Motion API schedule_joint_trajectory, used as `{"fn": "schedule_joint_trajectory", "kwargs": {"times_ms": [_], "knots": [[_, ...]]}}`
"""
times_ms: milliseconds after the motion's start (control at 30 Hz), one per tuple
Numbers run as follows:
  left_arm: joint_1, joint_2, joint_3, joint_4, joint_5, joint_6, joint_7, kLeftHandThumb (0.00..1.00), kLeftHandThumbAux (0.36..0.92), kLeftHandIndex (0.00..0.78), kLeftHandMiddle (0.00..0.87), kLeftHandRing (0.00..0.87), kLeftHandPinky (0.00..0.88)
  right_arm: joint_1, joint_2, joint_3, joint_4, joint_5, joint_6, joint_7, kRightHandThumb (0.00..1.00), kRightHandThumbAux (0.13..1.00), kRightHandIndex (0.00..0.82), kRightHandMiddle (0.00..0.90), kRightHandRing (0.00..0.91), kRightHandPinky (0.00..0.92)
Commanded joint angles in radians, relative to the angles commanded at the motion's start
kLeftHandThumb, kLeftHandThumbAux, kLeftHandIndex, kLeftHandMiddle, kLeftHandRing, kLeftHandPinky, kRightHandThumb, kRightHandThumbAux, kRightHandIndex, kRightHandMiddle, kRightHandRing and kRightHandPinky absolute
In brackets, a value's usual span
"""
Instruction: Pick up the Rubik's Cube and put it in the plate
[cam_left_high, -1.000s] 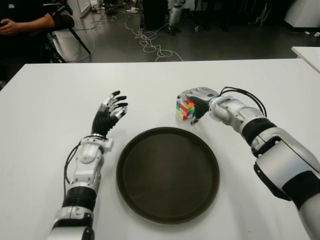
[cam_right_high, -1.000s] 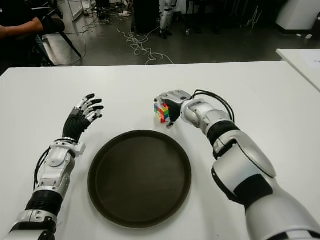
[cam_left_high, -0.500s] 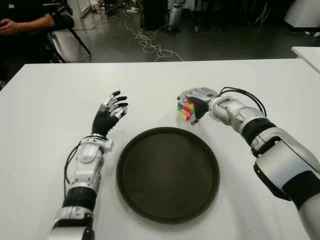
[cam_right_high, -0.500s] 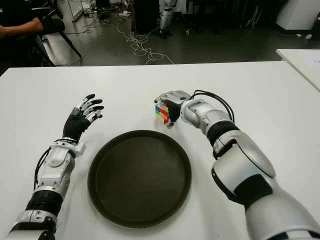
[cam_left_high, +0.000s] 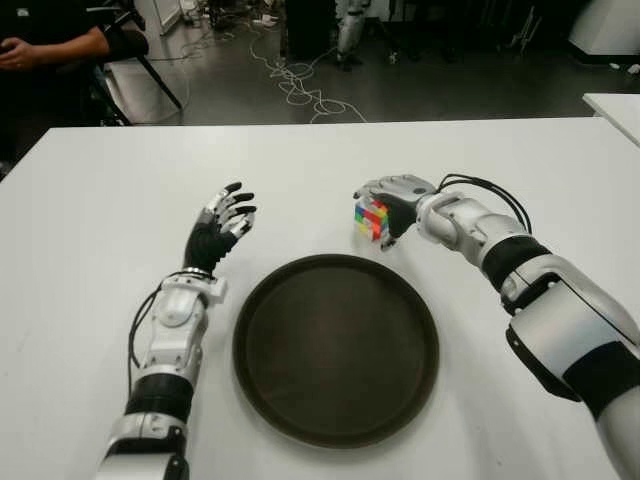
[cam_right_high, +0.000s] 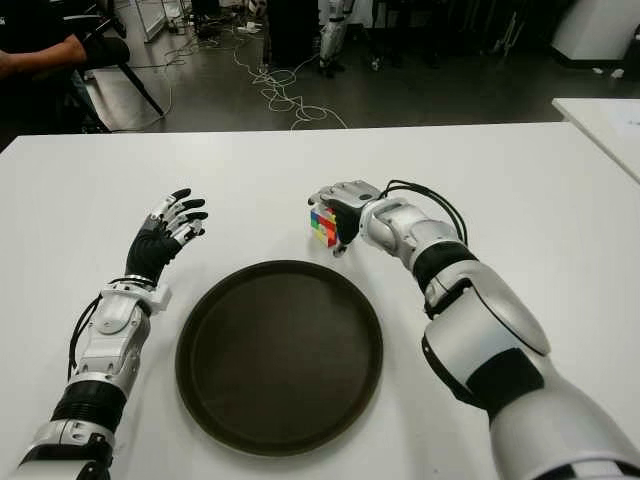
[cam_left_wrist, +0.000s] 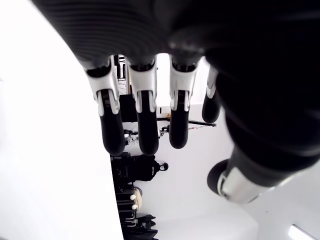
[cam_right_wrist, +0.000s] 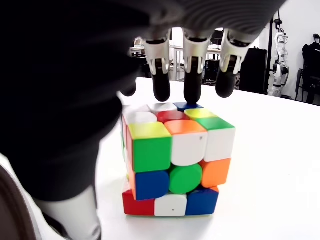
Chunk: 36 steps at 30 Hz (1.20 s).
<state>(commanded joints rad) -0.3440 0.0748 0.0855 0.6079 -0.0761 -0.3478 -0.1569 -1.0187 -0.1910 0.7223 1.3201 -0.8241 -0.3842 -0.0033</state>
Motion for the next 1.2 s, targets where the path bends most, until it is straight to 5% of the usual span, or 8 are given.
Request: {"fn": "schedule_joint_trajectory", "kwargs": {"times_ms": [1200], "knots": [[0.002,0.003,0.001,-0.002,0.005,-0.007,-0.003,0.311,0.703,0.141,0.227,0.232,0.29,0.019,0.02,-0.034,0.016,0.025,0.029,0.027,0.0,0.858,0.18,0.182,0.2,0.208]]}}
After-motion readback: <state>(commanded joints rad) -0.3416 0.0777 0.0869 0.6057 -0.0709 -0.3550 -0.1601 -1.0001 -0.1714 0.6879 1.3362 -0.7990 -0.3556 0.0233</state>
